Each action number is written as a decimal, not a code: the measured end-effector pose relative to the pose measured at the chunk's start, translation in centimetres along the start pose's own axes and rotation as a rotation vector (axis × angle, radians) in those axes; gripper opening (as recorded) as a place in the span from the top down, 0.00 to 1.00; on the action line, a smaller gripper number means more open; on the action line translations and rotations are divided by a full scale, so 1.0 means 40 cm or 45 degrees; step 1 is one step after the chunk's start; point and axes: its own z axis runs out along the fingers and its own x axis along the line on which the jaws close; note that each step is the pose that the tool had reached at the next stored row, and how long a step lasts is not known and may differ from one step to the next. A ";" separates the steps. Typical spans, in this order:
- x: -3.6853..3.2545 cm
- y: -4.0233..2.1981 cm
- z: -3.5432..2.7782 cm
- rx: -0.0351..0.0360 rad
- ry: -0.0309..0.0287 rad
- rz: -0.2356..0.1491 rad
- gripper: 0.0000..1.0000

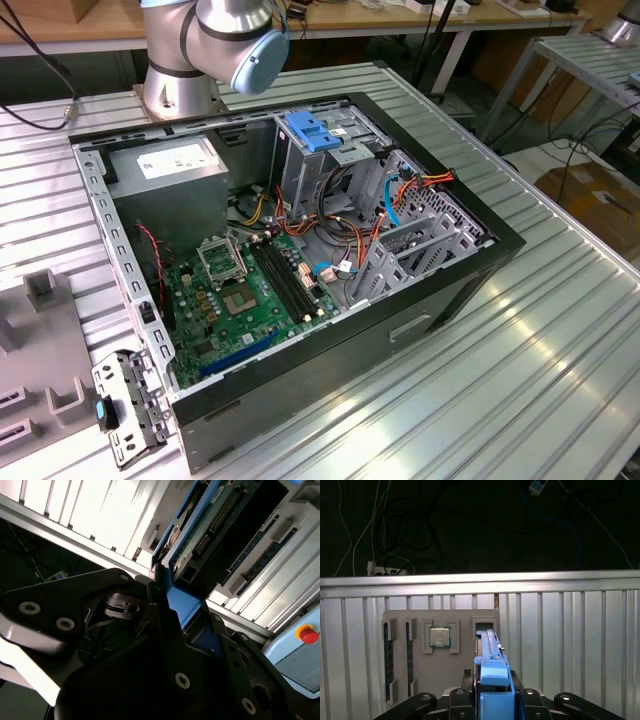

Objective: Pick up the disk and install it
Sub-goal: 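Pick up the disk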

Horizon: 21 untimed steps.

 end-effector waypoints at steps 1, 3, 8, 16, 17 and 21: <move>0.000 0.000 -0.001 0.0000 0.0000 0.000 0.63; 0.000 0.000 -0.005 0.0000 0.0000 0.000 0.63; 0.000 0.000 -0.014 0.0000 -0.0001 0.000 0.63; 0.000 -0.001 -0.026 0.0001 -0.0001 0.000 0.63; 0.000 -0.001 -0.028 0.0000 -0.0001 0.000 0.63; 0.000 -0.001 -0.032 0.0000 -0.0001 0.000 0.63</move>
